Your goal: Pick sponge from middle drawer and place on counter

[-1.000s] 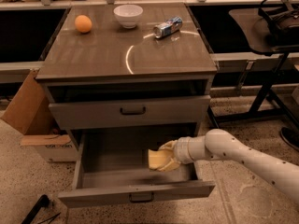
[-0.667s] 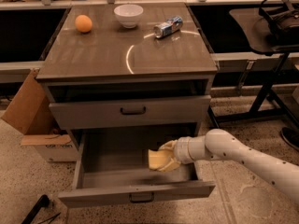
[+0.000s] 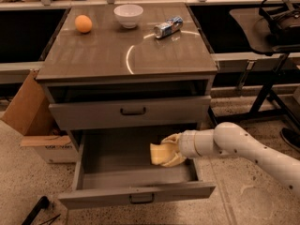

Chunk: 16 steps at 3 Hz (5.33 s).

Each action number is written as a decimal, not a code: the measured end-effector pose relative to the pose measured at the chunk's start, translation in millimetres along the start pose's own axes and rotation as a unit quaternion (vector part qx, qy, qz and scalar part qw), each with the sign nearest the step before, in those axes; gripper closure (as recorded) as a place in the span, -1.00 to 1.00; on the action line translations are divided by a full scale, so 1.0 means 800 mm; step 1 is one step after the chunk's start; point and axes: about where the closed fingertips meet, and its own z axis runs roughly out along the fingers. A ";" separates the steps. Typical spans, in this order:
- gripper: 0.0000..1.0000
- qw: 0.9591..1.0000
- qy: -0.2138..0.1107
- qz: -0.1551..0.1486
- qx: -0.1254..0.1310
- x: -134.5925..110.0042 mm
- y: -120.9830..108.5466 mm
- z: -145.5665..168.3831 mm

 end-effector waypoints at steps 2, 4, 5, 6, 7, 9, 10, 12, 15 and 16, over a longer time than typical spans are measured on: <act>1.00 0.994 0.001 -0.088 0.062 -0.094 -0.045 -0.130; 1.00 0.986 -0.014 -0.134 0.094 -0.129 -0.048 -0.174; 1.00 0.984 -0.027 -0.145 0.102 -0.171 -0.076 -0.186; 1.00 0.976 -0.045 -0.171 0.128 -0.241 -0.120 -0.213; 1.00 0.969 -0.058 -0.186 0.154 -0.310 -0.160 -0.230; 1.00 0.968 -0.062 -0.177 0.168 -0.331 -0.198 -0.217; 1.00 0.969 -0.069 -0.159 0.174 -0.354 -0.240 -0.198; 1.00 0.972 -0.078 -0.086 0.202 -0.362 -0.322 -0.147; 0.25 0.972 -0.092 0.041 0.213 -0.333 -0.415 -0.090; -0.22 0.973 -0.080 0.063 0.206 -0.324 -0.431 -0.079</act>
Offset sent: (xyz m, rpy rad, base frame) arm -0.0188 -0.0514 0.2040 -0.0577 -0.3359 0.0085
